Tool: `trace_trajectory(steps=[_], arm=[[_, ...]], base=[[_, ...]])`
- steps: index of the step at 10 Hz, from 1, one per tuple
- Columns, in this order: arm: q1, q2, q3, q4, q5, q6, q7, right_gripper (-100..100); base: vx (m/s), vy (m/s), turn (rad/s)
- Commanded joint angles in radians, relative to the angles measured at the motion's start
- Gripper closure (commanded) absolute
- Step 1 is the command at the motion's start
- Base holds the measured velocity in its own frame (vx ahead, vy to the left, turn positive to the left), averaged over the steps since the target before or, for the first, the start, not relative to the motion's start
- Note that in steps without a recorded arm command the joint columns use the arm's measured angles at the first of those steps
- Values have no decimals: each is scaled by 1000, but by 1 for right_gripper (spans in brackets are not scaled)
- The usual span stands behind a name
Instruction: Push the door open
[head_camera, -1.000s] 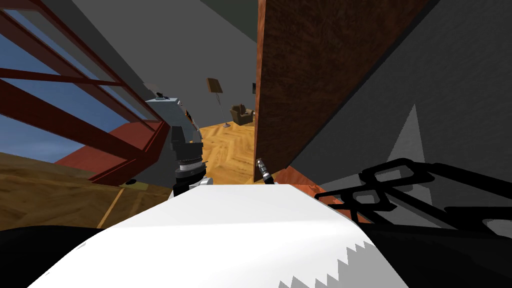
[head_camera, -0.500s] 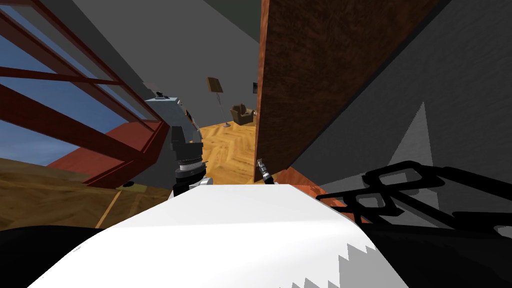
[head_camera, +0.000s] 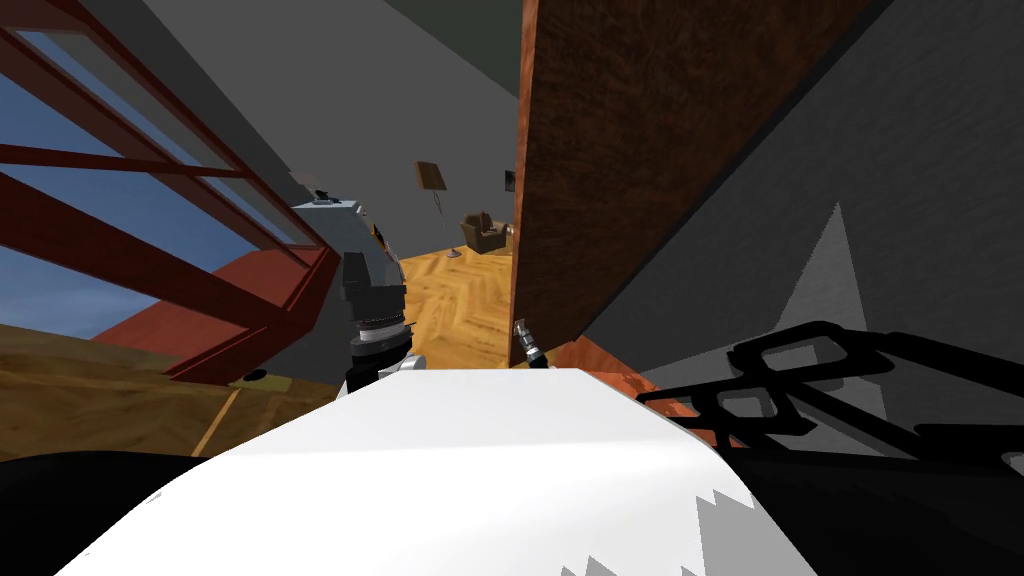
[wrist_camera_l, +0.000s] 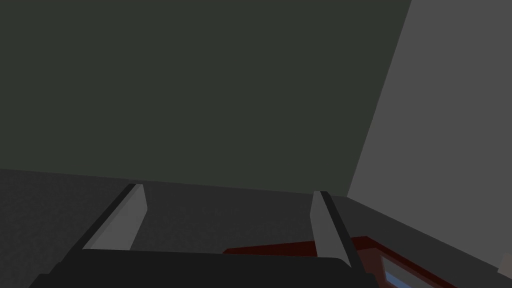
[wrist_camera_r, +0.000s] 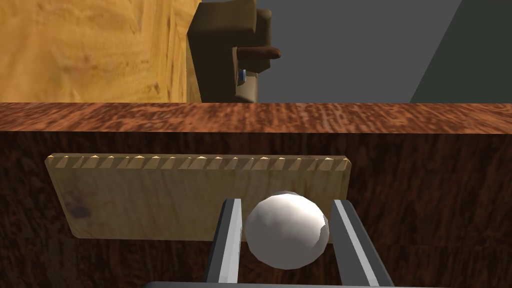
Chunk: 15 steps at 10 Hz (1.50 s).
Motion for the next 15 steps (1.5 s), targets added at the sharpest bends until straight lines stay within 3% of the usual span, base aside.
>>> trace_trajectory(steps=[1,15], arm=[[-16,-4,-21,4,-8,-5,4,100],[-53,2,-186,48,-72,3,54,100]], base=[[151,87,-30],[144,106,-55]])
